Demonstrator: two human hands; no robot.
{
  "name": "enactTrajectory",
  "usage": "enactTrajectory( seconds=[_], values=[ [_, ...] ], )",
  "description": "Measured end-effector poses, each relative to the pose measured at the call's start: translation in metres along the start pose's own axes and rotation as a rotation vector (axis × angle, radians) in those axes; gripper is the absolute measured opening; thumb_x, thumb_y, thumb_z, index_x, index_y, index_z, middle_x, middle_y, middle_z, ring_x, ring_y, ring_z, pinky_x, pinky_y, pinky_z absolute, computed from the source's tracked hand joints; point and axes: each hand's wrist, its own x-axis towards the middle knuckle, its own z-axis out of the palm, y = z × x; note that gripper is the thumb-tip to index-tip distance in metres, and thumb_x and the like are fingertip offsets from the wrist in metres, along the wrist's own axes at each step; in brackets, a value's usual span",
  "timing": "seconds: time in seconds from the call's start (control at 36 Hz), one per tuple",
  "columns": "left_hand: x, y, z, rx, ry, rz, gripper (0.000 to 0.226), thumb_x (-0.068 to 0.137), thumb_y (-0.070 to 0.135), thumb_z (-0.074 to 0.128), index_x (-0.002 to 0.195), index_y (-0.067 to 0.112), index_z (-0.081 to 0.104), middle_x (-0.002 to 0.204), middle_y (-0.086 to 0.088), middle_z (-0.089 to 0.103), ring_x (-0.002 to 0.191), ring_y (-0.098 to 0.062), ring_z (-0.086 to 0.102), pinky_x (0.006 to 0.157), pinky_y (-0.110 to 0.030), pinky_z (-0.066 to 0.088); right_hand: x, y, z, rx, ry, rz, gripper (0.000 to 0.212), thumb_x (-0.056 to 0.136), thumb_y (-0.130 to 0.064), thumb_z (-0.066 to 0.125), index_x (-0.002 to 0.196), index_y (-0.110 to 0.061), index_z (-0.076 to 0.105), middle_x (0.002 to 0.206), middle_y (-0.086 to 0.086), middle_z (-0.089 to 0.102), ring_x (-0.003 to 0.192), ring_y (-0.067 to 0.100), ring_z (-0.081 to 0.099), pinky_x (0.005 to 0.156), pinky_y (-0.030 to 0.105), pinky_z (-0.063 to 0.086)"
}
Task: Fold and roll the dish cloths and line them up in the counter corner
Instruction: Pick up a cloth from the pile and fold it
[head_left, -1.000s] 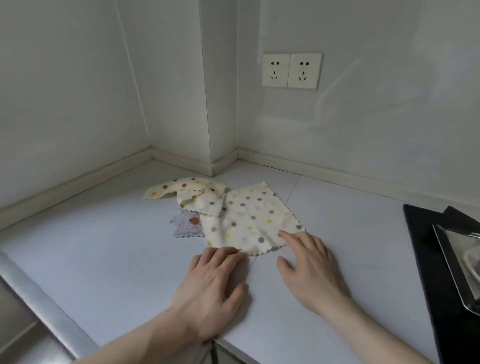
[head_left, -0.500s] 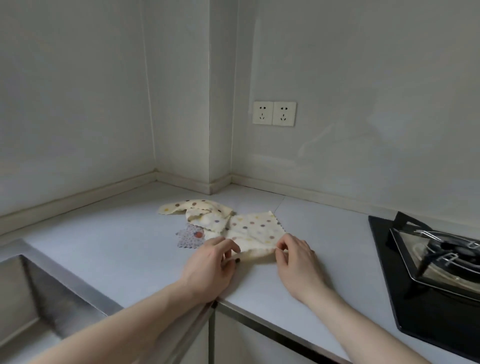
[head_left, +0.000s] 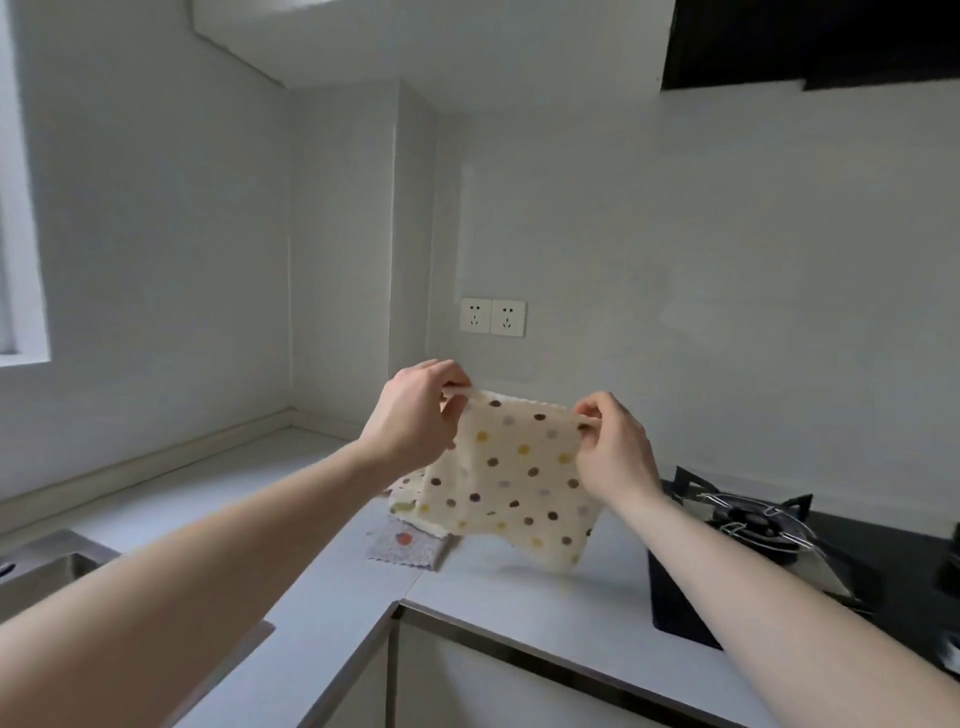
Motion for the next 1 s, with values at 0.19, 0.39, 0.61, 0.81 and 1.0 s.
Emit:
enactTrajectory(
  seconds=[0.19,0.39,0.61,0.81,1.0],
  values=[
    [0.003,0.046,-0.039,-0.097,0.013,0.009,0.011,0.096,0.026,0.064,0.089,0.023,0.071,0.065,0.019,0.061,0.066,-0.004,0.057,0.067,-0.025,0.046,-0.013,-0.019,-0.071,0.109,-0.003,-0.038,0.018,0.1,-0.019,0.053,0.09,-0.03,0.064,0.083,-0.011,0.07,0.075,0.01,0.065,0.059,0.025,0.047],
    [-0.023,0.058,-0.045,-0.069,-0.187,-0.039,0.024,0.098,0.033,0.059,0.08,0.02,0.067,0.068,0.006,0.065,0.064,-0.012,0.054,0.058,-0.023,0.042,-0.043,-0.007,-0.102,0.181,-0.087,0.013,0.013,0.098,-0.025,0.06,0.091,-0.026,0.071,0.081,-0.013,0.075,0.078,0.007,0.068,0.066,0.02,0.049],
    [-0.037,0.044,-0.011,0.019,-0.347,-0.13,0.037,0.092,0.041,0.063,0.059,0.029,0.052,0.057,0.007,0.054,0.058,-0.017,0.048,0.06,-0.03,0.046,-0.048,0.033,-0.097,0.058,-0.182,0.111,0.018,0.09,-0.037,0.072,0.077,-0.024,0.074,0.071,-0.014,0.073,0.064,0.006,0.059,0.063,0.025,0.044],
    [-0.035,0.029,0.034,0.112,-0.452,-0.263,0.024,0.091,0.051,0.061,0.084,0.029,0.069,0.086,0.004,0.071,0.081,-0.025,0.066,0.073,-0.032,0.057,-0.031,0.064,-0.071,-0.108,-0.301,0.173,0.006,0.093,-0.027,0.067,0.091,-0.03,0.072,0.089,-0.01,0.072,0.088,0.014,0.067,0.071,0.024,0.049],
    [-0.029,0.012,0.076,0.107,-0.508,-0.429,0.03,0.097,0.04,0.052,0.09,0.018,0.073,0.067,-0.001,0.074,0.061,-0.018,0.07,0.058,-0.022,0.049,-0.015,0.092,-0.04,-0.232,-0.241,0.237,0.007,0.087,-0.038,0.072,0.086,-0.032,0.069,0.097,-0.007,0.071,0.097,0.018,0.065,0.081,0.028,0.05]
  ],
)
